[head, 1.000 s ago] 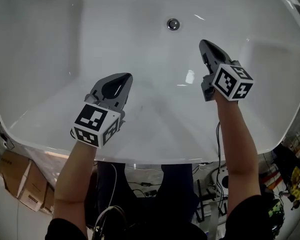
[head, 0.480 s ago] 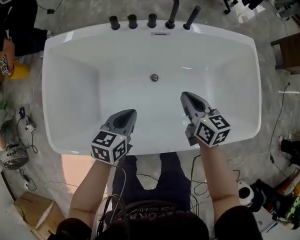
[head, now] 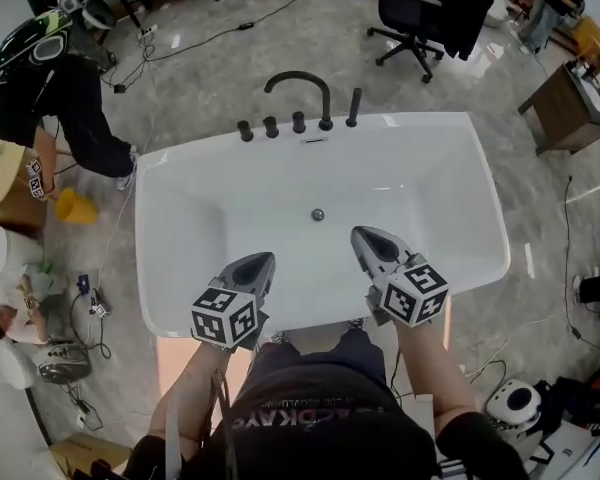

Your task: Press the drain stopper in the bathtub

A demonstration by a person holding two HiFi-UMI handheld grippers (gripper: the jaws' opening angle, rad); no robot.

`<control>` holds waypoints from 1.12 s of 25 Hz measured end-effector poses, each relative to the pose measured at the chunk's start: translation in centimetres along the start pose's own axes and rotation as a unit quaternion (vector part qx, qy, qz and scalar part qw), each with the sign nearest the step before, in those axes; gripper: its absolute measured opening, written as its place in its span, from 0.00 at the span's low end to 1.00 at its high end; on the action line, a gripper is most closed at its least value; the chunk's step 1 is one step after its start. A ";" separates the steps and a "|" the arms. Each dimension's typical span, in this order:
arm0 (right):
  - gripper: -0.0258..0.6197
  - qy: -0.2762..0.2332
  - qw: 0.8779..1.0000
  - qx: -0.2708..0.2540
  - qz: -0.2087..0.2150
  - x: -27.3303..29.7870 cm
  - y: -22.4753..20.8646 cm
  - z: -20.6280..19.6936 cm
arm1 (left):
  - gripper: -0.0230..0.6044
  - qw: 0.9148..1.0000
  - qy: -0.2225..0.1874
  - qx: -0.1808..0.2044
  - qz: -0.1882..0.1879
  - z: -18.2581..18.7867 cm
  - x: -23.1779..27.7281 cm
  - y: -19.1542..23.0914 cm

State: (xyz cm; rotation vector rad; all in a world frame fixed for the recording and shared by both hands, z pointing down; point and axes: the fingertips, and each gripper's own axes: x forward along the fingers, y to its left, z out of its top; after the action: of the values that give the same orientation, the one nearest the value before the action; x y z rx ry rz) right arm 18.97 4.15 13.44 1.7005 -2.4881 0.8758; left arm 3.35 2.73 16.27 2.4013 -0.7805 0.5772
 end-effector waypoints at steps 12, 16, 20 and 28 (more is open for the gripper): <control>0.06 -0.023 0.999 -0.020 0.010 -6.4 4.1 1.4 | 0.04 0.998 -0.014 0.056 -0.034 1.9 -1.9 -6.6; 0.06 -0.018 0.999 -0.023 0.019 -7.6 4.8 1.0 | 0.04 0.998 -0.018 0.051 -0.040 1.6 -1.6 -8.1; 0.06 -0.014 0.999 -0.023 0.031 -8.2 5.9 0.9 | 0.04 0.998 -0.023 0.045 -0.034 1.4 -1.8 -8.5; 0.06 -0.005 0.999 -0.010 0.048 -7.6 7.1 -0.5 | 0.04 0.999 -0.026 0.031 -0.026 0.9 -2.3 -8.3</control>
State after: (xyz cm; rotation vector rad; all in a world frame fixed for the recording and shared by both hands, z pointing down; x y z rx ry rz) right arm 15.86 12.75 8.45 1.5963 -2.5941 0.8492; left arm 7.12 8.80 11.33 2.4949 -0.7295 0.5262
